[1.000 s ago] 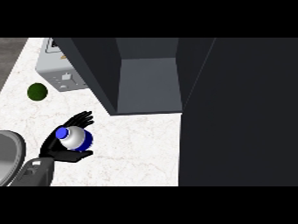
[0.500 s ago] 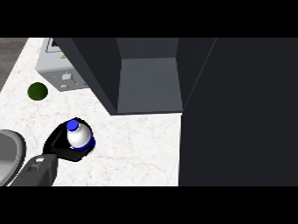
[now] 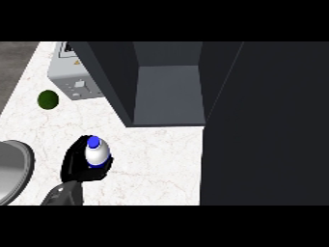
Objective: Pick up the bottled water, place it into the cabinet and close the cabinet
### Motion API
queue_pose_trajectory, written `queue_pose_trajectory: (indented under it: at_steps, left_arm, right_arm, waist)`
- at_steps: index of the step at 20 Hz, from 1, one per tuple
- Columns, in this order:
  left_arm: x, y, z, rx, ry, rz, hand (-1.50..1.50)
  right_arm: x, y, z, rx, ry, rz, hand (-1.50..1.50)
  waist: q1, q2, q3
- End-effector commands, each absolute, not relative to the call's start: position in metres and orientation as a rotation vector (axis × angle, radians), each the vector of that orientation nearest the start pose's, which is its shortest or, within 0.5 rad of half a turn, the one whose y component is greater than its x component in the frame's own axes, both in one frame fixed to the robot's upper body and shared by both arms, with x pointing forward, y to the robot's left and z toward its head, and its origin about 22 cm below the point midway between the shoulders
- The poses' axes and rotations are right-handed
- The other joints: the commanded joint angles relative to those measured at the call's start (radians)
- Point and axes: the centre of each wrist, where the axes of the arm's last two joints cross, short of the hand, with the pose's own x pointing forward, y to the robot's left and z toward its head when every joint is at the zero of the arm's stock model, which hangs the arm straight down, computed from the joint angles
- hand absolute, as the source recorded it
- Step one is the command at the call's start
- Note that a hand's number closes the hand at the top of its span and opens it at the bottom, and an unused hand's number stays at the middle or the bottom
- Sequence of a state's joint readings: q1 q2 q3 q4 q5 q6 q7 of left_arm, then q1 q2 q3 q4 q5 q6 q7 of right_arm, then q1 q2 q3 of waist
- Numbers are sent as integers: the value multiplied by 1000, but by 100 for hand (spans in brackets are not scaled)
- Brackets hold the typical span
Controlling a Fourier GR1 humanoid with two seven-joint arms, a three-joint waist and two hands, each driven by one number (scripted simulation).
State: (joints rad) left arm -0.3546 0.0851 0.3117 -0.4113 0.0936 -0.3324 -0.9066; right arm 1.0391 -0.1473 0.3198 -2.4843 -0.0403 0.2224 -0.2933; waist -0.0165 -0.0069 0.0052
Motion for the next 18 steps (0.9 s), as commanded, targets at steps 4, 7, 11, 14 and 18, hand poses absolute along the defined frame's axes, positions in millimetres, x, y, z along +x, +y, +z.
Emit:
queue_pose_trajectory:
  at_steps: [4, 7, 11, 14, 18]
  left_arm:
    - [237, 228, -170, -265, -1699, 309, 150]
    - [253, 225, -156, -324, -1671, 307, 150]
    - [275, 202, -136, -352, -1671, 297, 150]
    - [283, 191, -116, -360, -1665, 274, 150]
    - [288, 165, -89, -357, -1679, 212, 150]
  right_arm:
    - [27, -232, 123, 179, -1828, 78, -150]
    - [19, -238, 130, 169, -1811, 71, -150]
    - [23, -231, 122, 190, -1813, 69, -150]
    - [32, -228, 120, 180, -1833, 48, -150]
    - [35, -235, 109, 166, -1809, 51, -150]
  waist:
    - [1, 4, -6]
    - [2, 0, -4]
    - [0, -2, -5]
    - [17, -1, -4]
    - [17, 0, -4]
